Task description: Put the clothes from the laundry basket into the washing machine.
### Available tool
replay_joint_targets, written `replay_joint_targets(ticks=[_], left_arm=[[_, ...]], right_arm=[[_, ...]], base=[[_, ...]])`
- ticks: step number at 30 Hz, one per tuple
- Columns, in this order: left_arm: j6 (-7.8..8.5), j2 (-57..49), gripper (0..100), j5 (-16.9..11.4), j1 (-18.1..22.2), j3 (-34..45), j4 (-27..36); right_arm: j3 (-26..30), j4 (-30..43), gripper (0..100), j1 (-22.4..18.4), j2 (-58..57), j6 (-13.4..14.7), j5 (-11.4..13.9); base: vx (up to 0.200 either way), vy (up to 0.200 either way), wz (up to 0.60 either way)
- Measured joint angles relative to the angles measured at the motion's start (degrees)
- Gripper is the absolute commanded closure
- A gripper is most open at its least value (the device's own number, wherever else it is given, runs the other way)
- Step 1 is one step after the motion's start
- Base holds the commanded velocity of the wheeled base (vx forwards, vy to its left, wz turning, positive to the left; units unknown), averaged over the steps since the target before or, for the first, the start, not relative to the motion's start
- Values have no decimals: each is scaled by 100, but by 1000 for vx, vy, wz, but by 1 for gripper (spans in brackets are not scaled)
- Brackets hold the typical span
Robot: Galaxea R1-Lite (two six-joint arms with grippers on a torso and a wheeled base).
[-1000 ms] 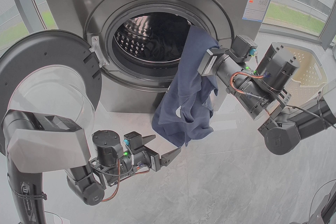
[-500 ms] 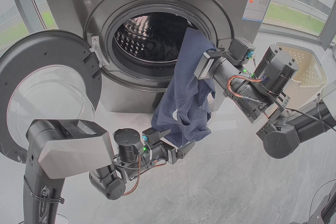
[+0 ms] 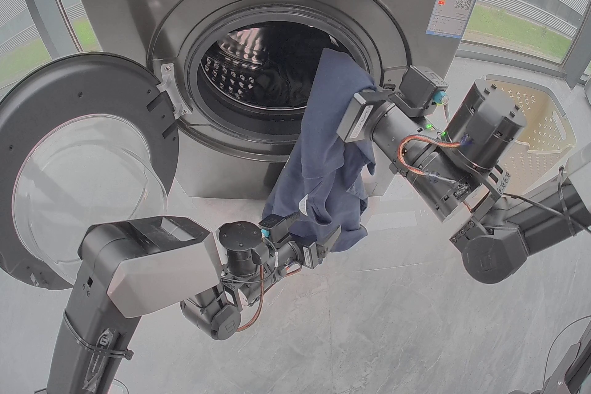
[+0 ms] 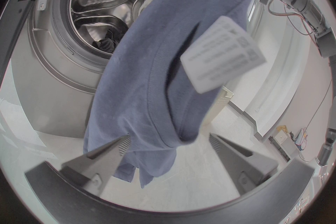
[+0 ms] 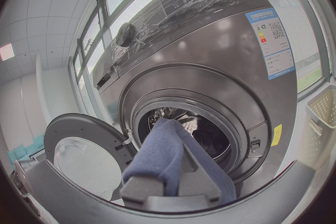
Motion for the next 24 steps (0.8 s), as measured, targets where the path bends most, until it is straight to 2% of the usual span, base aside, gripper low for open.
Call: replay_joint_targets(ticks=[6, 11, 19, 24], left_arm=[[-9, 16, 100, 222, 63, -148, 2], [-11, -232, 100, 255, 129, -33, 2], [-11, -959, 100, 228, 171, 764, 0], [-1, -1517, 100, 200, 195, 1385, 0]], right_arm=[[90, -11, 100, -46, -24, 2, 2], [261, -38, 100, -133, -85, 13, 7], [567, -106, 100, -308, -247, 101, 9], [862, -183, 100, -413, -391, 260, 11]], base=[[0, 0, 0], [0, 0, 0], [0, 0, 0], [0, 0, 0]])
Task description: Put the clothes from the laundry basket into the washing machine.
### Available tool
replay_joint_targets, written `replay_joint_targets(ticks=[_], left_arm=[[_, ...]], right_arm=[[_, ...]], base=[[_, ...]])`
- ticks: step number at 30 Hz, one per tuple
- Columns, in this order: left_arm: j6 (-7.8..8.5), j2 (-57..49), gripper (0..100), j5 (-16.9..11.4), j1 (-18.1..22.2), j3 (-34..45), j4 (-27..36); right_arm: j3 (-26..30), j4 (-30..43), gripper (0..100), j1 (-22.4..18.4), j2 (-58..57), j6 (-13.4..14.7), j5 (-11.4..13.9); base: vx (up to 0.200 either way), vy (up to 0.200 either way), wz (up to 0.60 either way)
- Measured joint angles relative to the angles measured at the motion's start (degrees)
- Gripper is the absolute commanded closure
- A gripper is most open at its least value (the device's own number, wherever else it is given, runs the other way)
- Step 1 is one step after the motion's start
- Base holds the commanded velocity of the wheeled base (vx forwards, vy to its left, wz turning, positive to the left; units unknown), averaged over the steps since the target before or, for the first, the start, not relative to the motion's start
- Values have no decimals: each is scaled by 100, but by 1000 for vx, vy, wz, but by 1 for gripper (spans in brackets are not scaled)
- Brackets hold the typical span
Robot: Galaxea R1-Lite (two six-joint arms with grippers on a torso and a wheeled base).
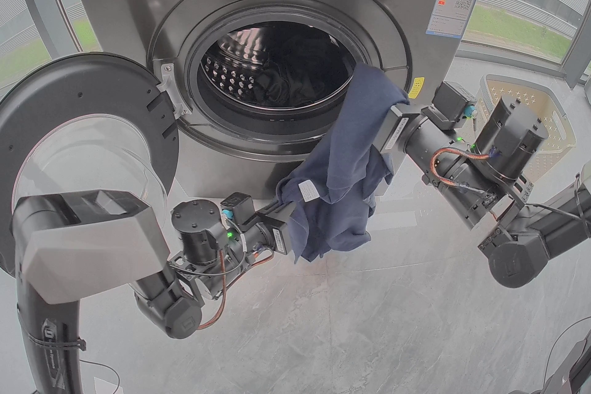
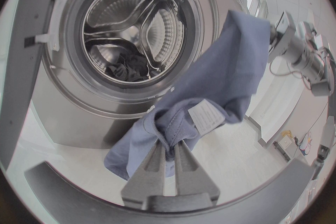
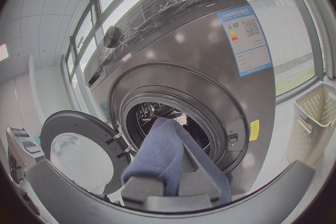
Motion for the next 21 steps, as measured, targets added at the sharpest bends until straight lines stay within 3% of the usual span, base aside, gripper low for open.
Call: replay_joint_targets(ticks=[12, 16, 21], left_arm=[[-24, -1692, 100, -222, 234, 1113, 0], [-180, -2371, 100, -323, 375, 1286, -2], [-240, -2899, 100, -361, 513, 1328, 5]], right_arm=[[1271, -358, 100, -424, -389, 725, 29], [1674, -629, 100, -546, -441, 848, 27], [2007, -851, 100, -616, -395, 901, 22]], base=[[0, 0, 0], [0, 0, 0], [0, 0, 0]])
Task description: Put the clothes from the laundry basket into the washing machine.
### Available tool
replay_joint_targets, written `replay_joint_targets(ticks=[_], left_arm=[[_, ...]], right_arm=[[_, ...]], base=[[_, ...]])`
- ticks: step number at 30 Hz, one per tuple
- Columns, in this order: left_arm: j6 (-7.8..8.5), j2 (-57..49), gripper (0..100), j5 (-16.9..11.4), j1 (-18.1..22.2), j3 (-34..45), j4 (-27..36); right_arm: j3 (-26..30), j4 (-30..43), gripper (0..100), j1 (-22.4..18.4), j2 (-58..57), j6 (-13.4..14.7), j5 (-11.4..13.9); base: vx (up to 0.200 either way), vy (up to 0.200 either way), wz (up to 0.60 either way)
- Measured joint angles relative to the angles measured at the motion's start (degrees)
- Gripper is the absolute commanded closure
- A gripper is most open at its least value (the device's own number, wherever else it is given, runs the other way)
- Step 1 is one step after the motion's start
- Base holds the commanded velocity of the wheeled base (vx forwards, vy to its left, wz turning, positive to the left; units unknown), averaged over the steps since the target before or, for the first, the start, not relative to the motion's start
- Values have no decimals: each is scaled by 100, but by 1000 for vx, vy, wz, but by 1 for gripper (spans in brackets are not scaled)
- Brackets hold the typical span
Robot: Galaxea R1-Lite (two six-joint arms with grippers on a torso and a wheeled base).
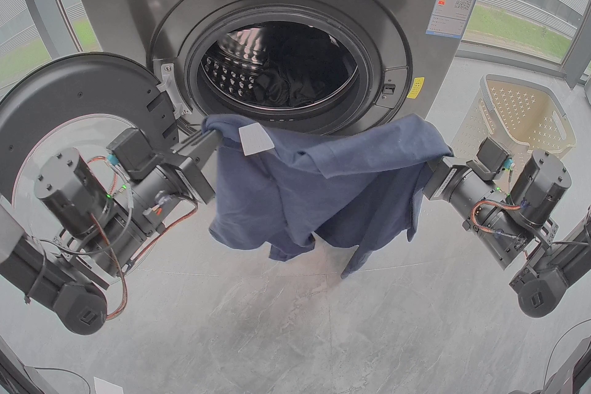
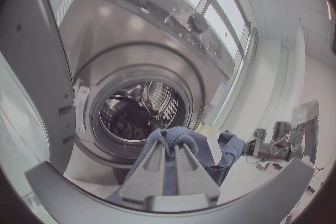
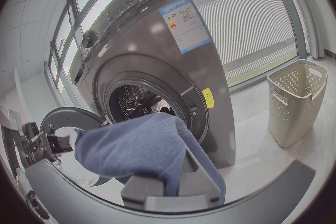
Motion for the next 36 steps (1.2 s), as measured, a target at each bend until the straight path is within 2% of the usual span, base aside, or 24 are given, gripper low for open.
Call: replay_joint_targets(ticks=[5, 16, 17, 23, 29, 36], left_arm=[[-9, -433, 100, -9, 27, -71, 9], [-4, -670, 100, -71, -20, -132, 9], [-4, -670, 100, -85, -45, -132, 11], [0, -646, 100, -94, -182, -168, 6], [-4, -580, 100, -59, -235, -252, 23], [-6, -533, 100, -33, -278, -344, 88]], right_arm=[[78, -338, 100, -41, 211, -11, -22], [76, -406, 100, -21, 519, -9, 0], [96, -406, 0, -10, 530, -11, 0], [288, -405, 0, 133, 662, -77, 20], [621, -402, 0, 282, 1197, -299, 84], [731, -406, 0, 475, 1883, -502, 191]], base=[[0, 0, 0], [0, 0, 0], [0, 0, 0], [0, 0, 0], [0, 0, 0], [0, 0, 0]])
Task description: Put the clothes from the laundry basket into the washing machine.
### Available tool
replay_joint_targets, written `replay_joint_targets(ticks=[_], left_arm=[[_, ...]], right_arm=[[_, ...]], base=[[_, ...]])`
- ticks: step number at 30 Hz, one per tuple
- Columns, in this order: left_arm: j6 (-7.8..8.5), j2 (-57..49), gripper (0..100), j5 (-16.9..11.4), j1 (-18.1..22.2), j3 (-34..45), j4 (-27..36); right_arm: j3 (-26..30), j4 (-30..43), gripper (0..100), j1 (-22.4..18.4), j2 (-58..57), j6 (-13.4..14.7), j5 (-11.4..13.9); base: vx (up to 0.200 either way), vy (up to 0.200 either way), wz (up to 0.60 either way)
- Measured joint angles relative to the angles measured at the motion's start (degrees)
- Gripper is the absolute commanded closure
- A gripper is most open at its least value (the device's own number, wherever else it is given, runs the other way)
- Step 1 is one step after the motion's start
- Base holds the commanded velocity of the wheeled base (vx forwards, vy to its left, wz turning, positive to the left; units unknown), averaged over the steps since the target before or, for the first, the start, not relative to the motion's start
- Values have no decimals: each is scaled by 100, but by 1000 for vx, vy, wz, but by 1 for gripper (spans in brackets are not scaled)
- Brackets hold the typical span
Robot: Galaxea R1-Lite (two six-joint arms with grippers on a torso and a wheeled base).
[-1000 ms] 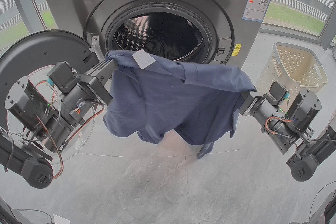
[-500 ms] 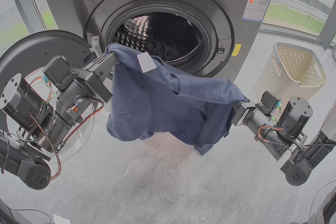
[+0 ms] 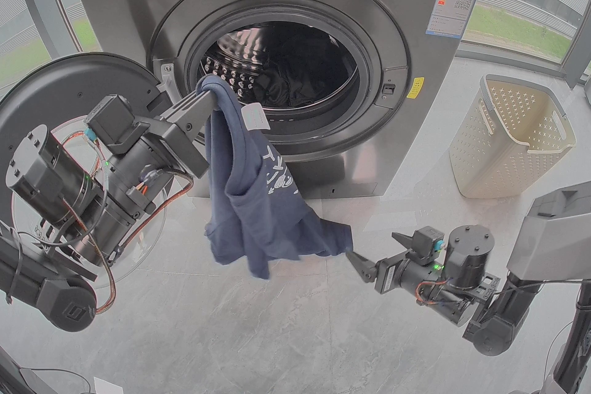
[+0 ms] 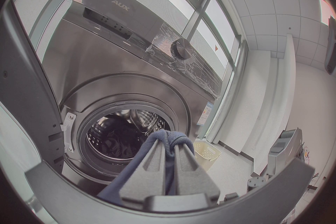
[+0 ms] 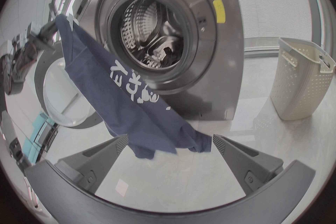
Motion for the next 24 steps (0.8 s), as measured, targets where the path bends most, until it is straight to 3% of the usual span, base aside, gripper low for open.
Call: replay_joint_targets(ticks=[12, 24], left_arm=[[2, 59, 100, 11, -34, -39, 20], [15, 149, 100, 16, -34, -96, 20]], right_arm=[[-649, -2, 0, 746, 540, -38, 22], [-1748, 26, 0, 1518, 575, -84, 88]], base=[[0, 0, 0], [0, 0, 0]])
